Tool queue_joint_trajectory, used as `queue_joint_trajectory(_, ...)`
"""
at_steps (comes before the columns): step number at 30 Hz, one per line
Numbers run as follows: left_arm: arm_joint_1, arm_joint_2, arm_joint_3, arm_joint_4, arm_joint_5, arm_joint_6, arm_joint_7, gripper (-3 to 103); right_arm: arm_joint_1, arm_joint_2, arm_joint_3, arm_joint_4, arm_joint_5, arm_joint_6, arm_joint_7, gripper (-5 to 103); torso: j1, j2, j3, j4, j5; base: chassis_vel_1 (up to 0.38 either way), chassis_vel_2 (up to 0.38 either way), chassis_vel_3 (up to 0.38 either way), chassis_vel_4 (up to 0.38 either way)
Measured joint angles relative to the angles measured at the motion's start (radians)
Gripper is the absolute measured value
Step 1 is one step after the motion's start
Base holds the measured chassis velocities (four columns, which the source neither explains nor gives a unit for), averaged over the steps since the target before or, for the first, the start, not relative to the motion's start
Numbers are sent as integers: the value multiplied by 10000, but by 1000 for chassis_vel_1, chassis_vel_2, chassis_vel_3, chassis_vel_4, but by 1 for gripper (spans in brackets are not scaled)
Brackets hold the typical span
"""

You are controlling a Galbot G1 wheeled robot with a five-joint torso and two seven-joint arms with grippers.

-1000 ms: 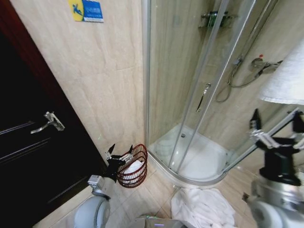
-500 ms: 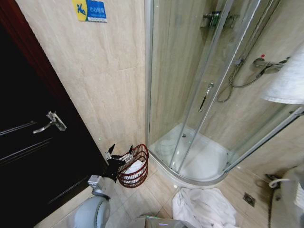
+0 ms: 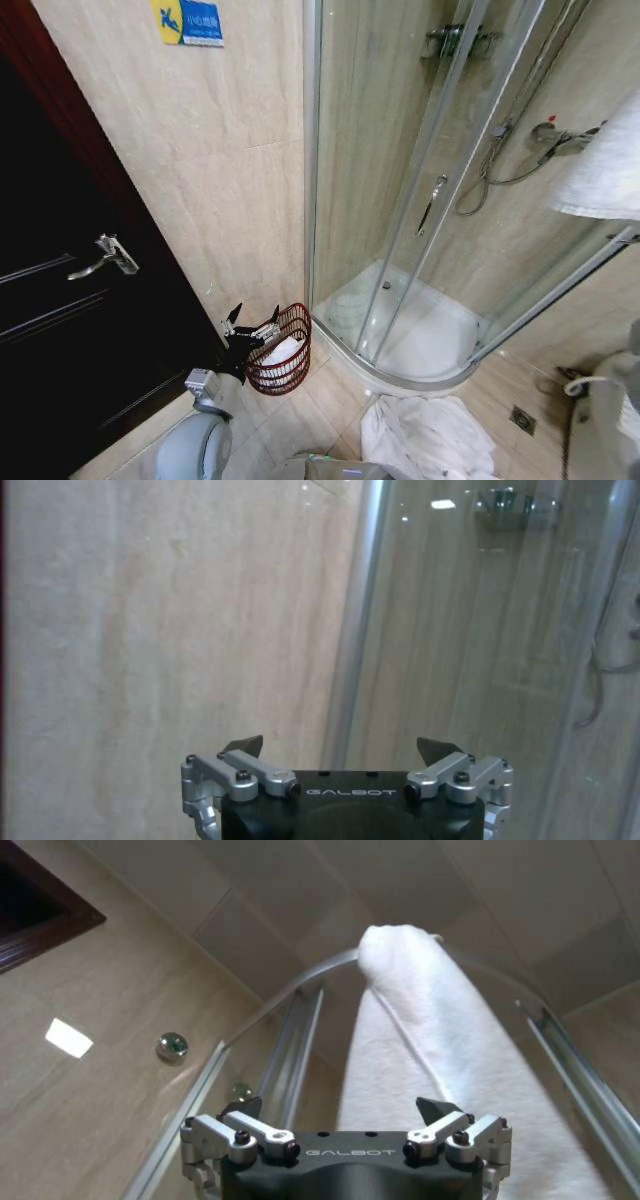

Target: Discard the used towel into the hamper.

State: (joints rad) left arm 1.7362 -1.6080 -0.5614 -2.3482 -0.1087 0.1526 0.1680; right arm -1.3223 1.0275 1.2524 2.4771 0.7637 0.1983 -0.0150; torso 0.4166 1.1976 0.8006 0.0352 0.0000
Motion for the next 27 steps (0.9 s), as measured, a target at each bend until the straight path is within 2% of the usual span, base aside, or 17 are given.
queue_joint_trajectory(5, 0, -3, 2, 1, 0, 0, 1, 100, 244, -439, 137, -140, 381, -15, -31, 100, -1, 0, 0, 0, 6, -166, -186, 168, 168)
queue_joint_trajectory(8, -1, -5, 6, 1, 0, 0, 3, 100, 1101, -1619, 227, -624, 1148, -162, 61, 100, 0, 0, 0, -5, 11, -122, -143, 134, 130)
queue_joint_trajectory(9, -1, -5, 6, 1, 0, 0, 3, 100, 1101, -1619, 227, -624, 1148, -162, 61, 100, 0, 0, 0, -5, 11, -71, -75, 108, 100)
queue_joint_trajectory(11, -1, -10, 7, 1, -1, 0, 4, 100, 1825, -2392, -72, -975, 1884, -220, 72, 100, 1, -1, 0, 0, 0, -36, -55, 83, -2)
queue_joint_trajectory(12, 0, -7, 5, 2, -1, 0, 1, 100, 2519, -2944, -488, -1340, 2460, -299, 94, 100, -1, 0, 0, 12, -5, 69, 6, 32, 3)
queue_joint_trajectory(14, 0, -7, 5, 2, -1, 0, 1, 100, 2519, -2944, -488, -1340, 2460, -299, 94, 100, -1, 0, 0, 12, -5, 69, 6, 32, 3)
queue_joint_trajectory(15, -1, -3, 2, 2, -1, 0, -1, 100, 3125, -3357, -797, -1779, 2671, -422, 46, 100, 0, 0, 0, 5, -3, 78, 51, -36, 3)
queue_joint_trajectory(17, 0, 0, 2, 2, -1, 0, -1, 100, 3537, -3597, -995, -2109, 2683, -496, 12, 100, 0, 0, 0, 5, -3, 78, 51, -71, -29)
queue_joint_trajectory(18, 0, 2, 0, 2, -1, 0, -2, 100, 4319, -3978, -1386, -2679, 2538, -645, -21, 100, 0, 0, 0, 0, -3, 50, 45, -49, -32)
queue_joint_trajectory(21, -1, 2, 0, 2, -1, 1, -3, 100, 5026, -4263, -1763, -3170, 2310, -775, -95, 100, 0, 0, 0, 0, -4, 0, 0, 0, 0)
queue_joint_trajectory(22, -1, 2, 0, 2, 0, 0, -2, 100, 5744, -4491, -2240, -3665, 2170, -840, -218, 100, 0, 0, 1, -2, 2, 0, 0, 0, 0)
queue_joint_trajectory(25, 0, 0, 0, 2, -1, 0, -2, 100, 6417, -4648, -2765, -4078, 2119, -844, -289, 100, 0, 0, 1, 0, 3, 0, 0, 0, 0)
queue_joint_trajectory(27, -1, -5, 2, 2, -1, 0, -1, 100, 7705, -4764, -4009, -4694, 1982, -844, -387, 100, 0, 0, 1, -3, 6, 0, 0, 0, 0)
